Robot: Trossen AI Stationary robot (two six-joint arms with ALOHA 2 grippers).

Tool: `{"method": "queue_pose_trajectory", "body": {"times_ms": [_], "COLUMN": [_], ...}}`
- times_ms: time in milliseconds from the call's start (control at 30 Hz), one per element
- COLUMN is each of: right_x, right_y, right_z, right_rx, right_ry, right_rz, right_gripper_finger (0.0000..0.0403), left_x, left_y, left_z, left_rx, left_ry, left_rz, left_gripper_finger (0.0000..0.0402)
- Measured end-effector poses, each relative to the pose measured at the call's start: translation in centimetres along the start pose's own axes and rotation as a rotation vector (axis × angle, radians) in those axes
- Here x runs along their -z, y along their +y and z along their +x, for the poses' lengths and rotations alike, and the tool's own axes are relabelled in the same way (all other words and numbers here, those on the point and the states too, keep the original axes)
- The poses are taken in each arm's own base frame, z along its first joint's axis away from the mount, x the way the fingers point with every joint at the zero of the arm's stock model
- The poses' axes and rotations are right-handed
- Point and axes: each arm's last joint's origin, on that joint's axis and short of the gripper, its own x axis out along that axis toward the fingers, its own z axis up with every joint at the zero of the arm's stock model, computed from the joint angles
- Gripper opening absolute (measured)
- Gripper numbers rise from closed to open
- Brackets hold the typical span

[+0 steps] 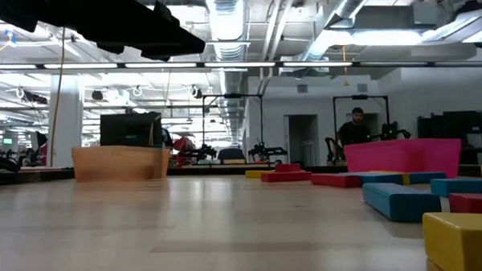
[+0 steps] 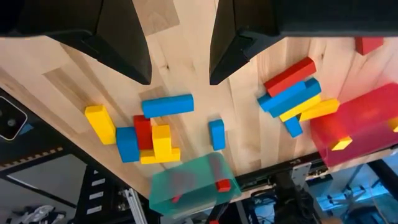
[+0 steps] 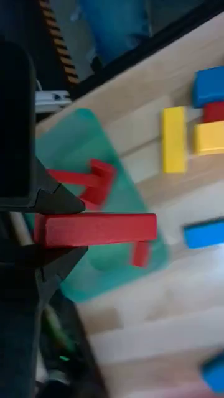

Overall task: Sort blocks
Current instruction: Put the red rectangle block into the green bin

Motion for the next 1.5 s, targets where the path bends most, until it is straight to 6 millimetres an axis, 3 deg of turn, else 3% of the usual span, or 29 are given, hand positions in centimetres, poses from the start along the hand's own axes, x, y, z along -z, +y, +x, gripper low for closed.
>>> {"method": "queue_pose_trajectory", "body": {"times_ms": [133, 433, 833, 1133, 1267, 1500], "right_x": [1.6, 4.0, 4.3, 5.2, 5.8, 6.1], "right_y": [0.0, 0.3, 0.6, 0.6, 0.7, 0.7], "right_z": [0.2, 4.0, 7.5, 7.5, 7.5, 7.4], "right_rx": [0.055, 0.174, 0.114, 0.115, 0.117, 0.117], "right_ry": [0.018, 0.131, 0.096, 0.029, -0.01, -0.072], "right_rz": [0.063, 0.131, 0.073, -0.019, -0.053, -0.076], "right_gripper_finger": [0.006, 0.006, 0.006, 0.006, 0.006, 0.006], "left_x": [0.0, 0.0, 0.0, 0.0, 0.1, 0.6], "left_y": [0.0, 0.0, 0.0, 0.1, 1.0, 4.7], "left_z": [0.0, 0.0, 0.0, 0.0, 0.2, 0.7], "left_rx": [-0.001, -0.001, -0.001, -0.005, -0.035, -0.155], "left_ry": [-0.002, -0.004, -0.002, 0.002, 0.007, 0.039], "left_rz": [0.017, 0.029, 0.041, 0.156, 0.248, 0.252], "left_gripper_finger": [0.0158, 0.0158, 0.0158, 0.0158, 0.0158, 0.0158]}}
